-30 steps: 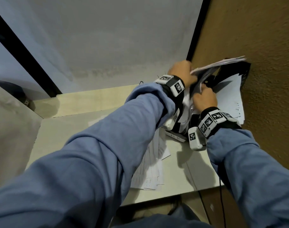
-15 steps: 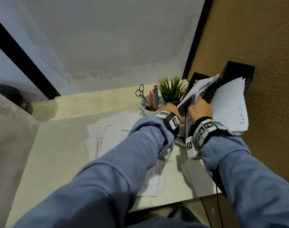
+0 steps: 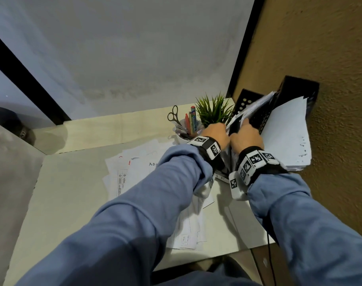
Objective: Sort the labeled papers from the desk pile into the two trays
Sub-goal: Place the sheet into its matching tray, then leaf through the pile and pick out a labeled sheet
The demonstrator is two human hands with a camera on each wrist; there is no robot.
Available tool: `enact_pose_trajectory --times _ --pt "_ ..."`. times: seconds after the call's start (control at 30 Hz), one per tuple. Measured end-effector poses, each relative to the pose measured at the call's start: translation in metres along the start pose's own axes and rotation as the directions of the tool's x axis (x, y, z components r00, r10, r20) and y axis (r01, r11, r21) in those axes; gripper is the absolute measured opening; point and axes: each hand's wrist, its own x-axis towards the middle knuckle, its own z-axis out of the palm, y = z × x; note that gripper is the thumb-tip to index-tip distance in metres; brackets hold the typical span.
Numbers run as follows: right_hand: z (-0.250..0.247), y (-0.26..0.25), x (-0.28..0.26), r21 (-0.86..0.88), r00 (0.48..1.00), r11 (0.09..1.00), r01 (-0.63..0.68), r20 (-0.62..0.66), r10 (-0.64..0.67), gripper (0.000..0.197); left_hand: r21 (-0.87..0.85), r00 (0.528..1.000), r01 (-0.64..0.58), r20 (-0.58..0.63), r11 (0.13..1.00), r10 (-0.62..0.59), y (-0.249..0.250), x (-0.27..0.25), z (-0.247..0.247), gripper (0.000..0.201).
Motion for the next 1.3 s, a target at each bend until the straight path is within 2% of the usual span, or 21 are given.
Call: enact_pose_trajectory --times 0.1,0.2,0.27,0.33,0.4,0.47,0.57,0.63,0.7,0.73,0.8,0.83,0.9,1.03,1.07,1.1,1.17,1.2,1.23,1.27,1.3 --pt "0.009 0.001 -0.003 0.013 0.997 0.999 -0.029 0.074 0.028 0.044 -0.023 0.998 -0.021 0.06 1.0 0.022 -0.013 -0.008 0.012 0.028" --pt "0.0 -0.003 -0.005 0.052 1.0 0.998 0.024 0.014 -0.025 0.04 -0.268 1.0 -0.027 -0.018 0.963 0.023 -0.029 -0.027 0.009 0.042" --pt "-0.01 -0.009 -0.01 0.099 0.99 0.99 0.105 -0.103 -0.095 0.039 -0.414 0.995 0.043 -0.063 0.909 -0.075 -0.053 -0.04 0.004 0.048" --pt "-0.016 -0.015 -0.025 0.211 0.963 0.952 0.223 -0.197 -0.182 0.034 -0.44 0.97 0.157 -0.098 0.884 -0.221 -0.098 -0.052 0.003 0.043" --pt "-0.008 -0.021 -0.047 0.335 0.934 0.875 0.349 -0.201 -0.296 0.019 -0.324 0.911 0.347 -0.106 0.88 -0.398 -0.153 -0.065 0.006 0.042" --pt "0.016 -0.024 -0.067 0.366 0.915 0.84 0.4 -0.111 -0.387 0.018 -0.179 0.815 0.556 -0.077 0.812 -0.575 -0.205 -0.085 0.014 0.045" --pt "0.075 -0.012 -0.084 0.324 0.926 0.902 0.286 0.148 -0.347 0.02 -0.099 0.675 0.724 -0.103 0.683 -0.731 -0.246 -0.121 0.031 0.045" --pt "0.109 -0.001 -0.091 0.297 0.924 0.948 0.113 0.319 -0.21 0.009 -0.12 0.638 0.747 -0.144 0.654 -0.756 -0.256 -0.138 0.043 0.044" --pt "0.131 0.005 -0.099 0.27 0.903 0.961 -0.064 0.425 -0.059 0.022 -0.119 0.635 0.751 -0.139 0.649 -0.76 -0.259 -0.147 0.05 0.049" --pt "0.137 0.006 -0.103 0.273 0.888 0.953 -0.13 0.46 -0.01 0.021 -0.119 0.637 0.752 -0.121 0.648 -0.761 -0.26 -0.15 0.053 0.053" --pt "0.148 0.005 -0.108 0.244 0.874 0.955 -0.169 0.484 0.031 0.01 -0.166 0.642 0.745 -0.081 0.646 -0.762 -0.262 -0.153 0.055 0.058" --pt "0.157 0.008 -0.107 0.234 0.872 0.954 -0.19 0.487 0.054 0.027 -0.213 0.651 0.731 -0.068 0.648 -0.756 -0.262 -0.154 0.056 0.057" --pt "0.168 0.008 -0.105 0.224 0.879 0.951 -0.212 0.468 0.086 0.04 -0.305 0.684 0.675 -0.08 0.671 -0.725 -0.261 -0.154 0.057 0.048" --pt "0.174 0.008 -0.1 0.285 0.911 0.934 -0.217 0.403 0.089 0.028 -0.529 0.735 0.487 -0.182 0.695 -0.653 -0.254 -0.157 0.059 0.017" --pt "0.176 0.007 -0.099 0.343 0.916 0.914 -0.216 0.396 0.067 0.019 -0.607 0.738 0.435 -0.184 0.665 -0.649 -0.253 -0.158 0.06 0.01" --pt "0.177 0.008 -0.097 0.429 0.922 0.874 -0.227 0.384 0.051 0.01 -0.681 0.745 0.386 -0.168 0.622 -0.646 -0.253 -0.158 0.06 0.012" --pt "0.181 0.011 -0.09 0.553 0.913 0.77 -0.32 0.397 0.095 0.034 -0.802 0.763 0.326 -0.089 0.5 -0.64 -0.254 -0.158 0.062 0.04" --pt "0.173 0.012 -0.091 0.591 0.898 0.716 -0.371 0.425 0.115 0.035 -0.853 0.769 0.303 -0.044 0.425 -0.638 -0.254 -0.157 0.062 0.052" --pt "0.182 0.011 -0.084 0.578 0.885 0.706 -0.409 0.44 0.152 0.027 -0.88 0.777 0.294 -0.008 0.373 -0.63 -0.251 -0.157 0.061 0.058" --pt "0.183 0.008 -0.081 0.544 0.861 0.707 -0.452 0.472 0.188 0.021 -0.88 0.78 0.304 0.01 0.365 -0.626 -0.247 -0.156 0.058 0.058" --pt "0.18 0.011 -0.081 0.466 0.819 0.727 -0.504 0.525 0.231 0.024 -0.867 0.783 0.315 0.007 0.386 -0.622 -0.242 -0.157 0.055 0.055"
